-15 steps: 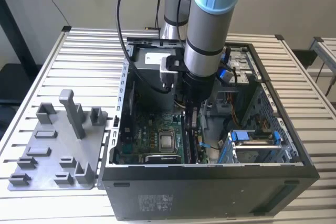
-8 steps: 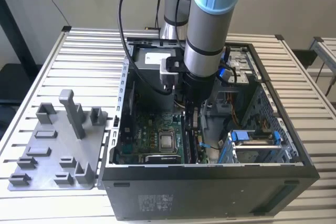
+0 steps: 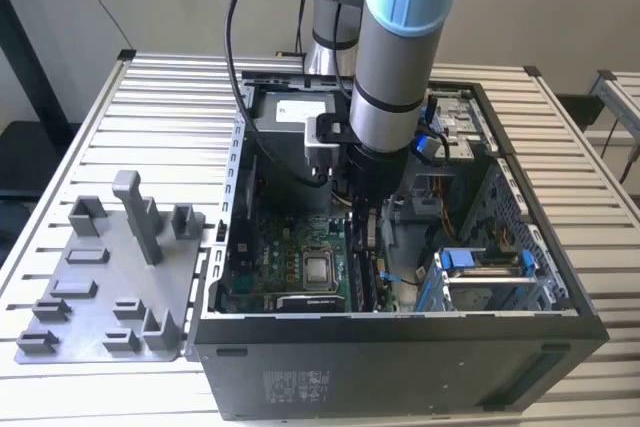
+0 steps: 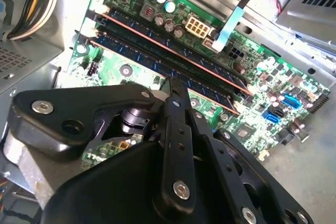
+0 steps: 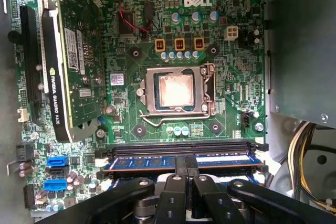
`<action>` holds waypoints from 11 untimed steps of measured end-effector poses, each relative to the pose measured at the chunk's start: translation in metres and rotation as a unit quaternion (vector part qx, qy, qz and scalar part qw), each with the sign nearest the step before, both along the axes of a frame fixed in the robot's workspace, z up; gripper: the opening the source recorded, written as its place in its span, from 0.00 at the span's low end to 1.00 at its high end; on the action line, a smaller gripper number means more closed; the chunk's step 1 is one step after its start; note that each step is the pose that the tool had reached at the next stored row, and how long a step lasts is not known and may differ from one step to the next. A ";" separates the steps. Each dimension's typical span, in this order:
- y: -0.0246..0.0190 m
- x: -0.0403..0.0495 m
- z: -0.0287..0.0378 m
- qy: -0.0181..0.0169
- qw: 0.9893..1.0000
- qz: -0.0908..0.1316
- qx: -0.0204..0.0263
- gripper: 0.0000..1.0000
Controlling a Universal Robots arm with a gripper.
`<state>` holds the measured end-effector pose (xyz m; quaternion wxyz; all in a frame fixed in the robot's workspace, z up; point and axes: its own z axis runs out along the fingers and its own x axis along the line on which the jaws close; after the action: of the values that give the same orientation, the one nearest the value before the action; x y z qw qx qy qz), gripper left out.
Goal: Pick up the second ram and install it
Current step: 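Press down the second ram until it locks into place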
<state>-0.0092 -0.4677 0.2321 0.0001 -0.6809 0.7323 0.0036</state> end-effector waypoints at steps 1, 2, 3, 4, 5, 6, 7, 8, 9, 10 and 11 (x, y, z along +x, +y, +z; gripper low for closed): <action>0.0000 0.0001 -0.0018 0.000 1.000 0.000 0.000 0.11; 0.0000 0.0001 -0.0036 0.000 1.000 0.000 0.000 0.11; 0.0000 0.0001 -0.0054 0.000 1.000 0.000 0.000 0.11; -0.0001 0.0001 -0.0071 0.000 1.000 0.000 0.000 0.11; -0.0001 0.0001 -0.0086 0.000 1.000 0.000 -0.001 0.11; -0.0002 0.0001 -0.0102 0.000 1.000 0.000 -0.001 0.11; -0.0002 0.0001 -0.0122 0.000 1.000 0.000 -0.001 0.11; -0.0002 0.0001 -0.0139 0.000 1.000 0.000 -0.001 0.11; -0.0001 0.0002 -0.0141 0.000 1.000 0.000 -0.001 0.11; 0.0000 0.0002 -0.0138 0.000 1.000 0.000 -0.001 0.11; 0.0004 0.0003 -0.0114 0.000 1.000 0.000 0.000 0.11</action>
<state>-0.0089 -0.4673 0.2207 0.0002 -0.6809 0.7323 0.0038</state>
